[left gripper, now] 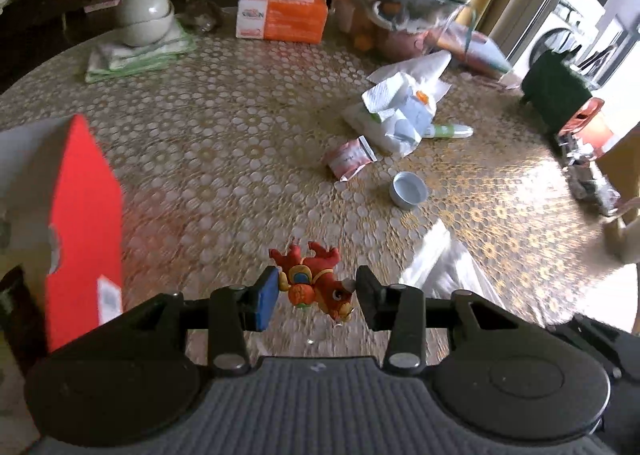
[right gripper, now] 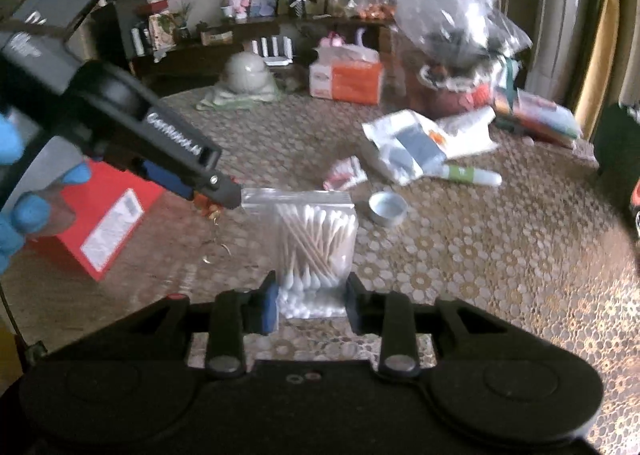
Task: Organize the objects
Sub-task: 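Carry the swab bag and dragon keychain over the shoebox with both tools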
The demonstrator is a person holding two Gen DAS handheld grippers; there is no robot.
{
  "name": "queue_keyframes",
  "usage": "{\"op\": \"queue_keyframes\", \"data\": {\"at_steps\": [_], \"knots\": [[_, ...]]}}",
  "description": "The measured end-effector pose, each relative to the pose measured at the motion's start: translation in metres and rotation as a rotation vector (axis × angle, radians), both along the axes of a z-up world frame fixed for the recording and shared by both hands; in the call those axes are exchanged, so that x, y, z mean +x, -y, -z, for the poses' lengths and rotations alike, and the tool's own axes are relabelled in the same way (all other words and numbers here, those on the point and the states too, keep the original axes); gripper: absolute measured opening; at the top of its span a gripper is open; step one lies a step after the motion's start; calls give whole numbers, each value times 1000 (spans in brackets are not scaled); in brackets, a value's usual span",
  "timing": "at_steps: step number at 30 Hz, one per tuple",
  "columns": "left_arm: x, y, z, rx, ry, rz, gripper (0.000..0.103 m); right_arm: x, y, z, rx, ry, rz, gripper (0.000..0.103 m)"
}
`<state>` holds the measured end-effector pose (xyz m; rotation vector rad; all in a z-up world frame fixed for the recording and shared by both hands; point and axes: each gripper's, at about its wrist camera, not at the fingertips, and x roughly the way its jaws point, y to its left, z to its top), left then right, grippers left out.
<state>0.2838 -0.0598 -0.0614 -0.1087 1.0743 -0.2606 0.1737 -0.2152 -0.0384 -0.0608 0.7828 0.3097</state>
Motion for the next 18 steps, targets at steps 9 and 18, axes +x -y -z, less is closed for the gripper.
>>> {"op": "queue_keyframes", "data": {"at_steps": [9, 18], "knots": [[-61, -52, -32, -30, 22, -7, 41, -30, -44, -44, -23, 45, -82, 32], [-108, -114, -58, -33, 65, -50, 41, -49, -98, -72, -37, 91, -155, 32]]}}
